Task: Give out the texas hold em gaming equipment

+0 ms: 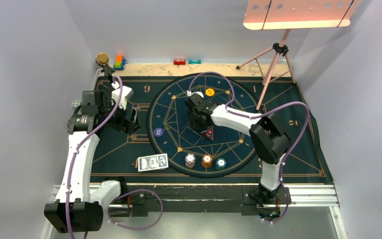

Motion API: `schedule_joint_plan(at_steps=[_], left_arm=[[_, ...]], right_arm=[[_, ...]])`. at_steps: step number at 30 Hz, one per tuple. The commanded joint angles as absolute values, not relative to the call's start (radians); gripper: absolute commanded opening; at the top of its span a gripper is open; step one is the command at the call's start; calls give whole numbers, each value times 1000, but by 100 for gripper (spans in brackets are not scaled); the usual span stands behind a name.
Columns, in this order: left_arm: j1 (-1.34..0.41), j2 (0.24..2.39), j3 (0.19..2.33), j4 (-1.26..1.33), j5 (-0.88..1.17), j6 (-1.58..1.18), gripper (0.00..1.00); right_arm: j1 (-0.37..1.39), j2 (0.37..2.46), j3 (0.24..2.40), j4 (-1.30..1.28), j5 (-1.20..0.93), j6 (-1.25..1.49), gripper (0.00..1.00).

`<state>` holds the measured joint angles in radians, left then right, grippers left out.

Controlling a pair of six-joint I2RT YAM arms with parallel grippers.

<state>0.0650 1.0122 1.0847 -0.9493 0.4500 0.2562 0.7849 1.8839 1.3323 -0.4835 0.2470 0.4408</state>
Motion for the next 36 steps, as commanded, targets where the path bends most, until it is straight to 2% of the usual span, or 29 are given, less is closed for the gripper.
schedule_joint_plan(at_steps=[1, 19, 27, 30, 36], left_arm=[[69, 1009, 1127, -957, 452, 279, 100], [69, 1016, 1172, -982, 439, 294, 100], [70, 1016, 1177, -993, 439, 310, 100], [70, 1016, 1177, -993, 438, 314, 100], [69, 1020, 1180, -990, 431, 313, 100]], right_arm=[[781, 1884, 1332, -488, 263, 507, 48], [763, 1767, 1077, -603, 452, 668, 41], [618, 1603, 906, -607, 473, 766, 41], [604, 1545, 900, -604, 486, 760, 48], [672, 1526, 993, -609, 507, 677, 73]])
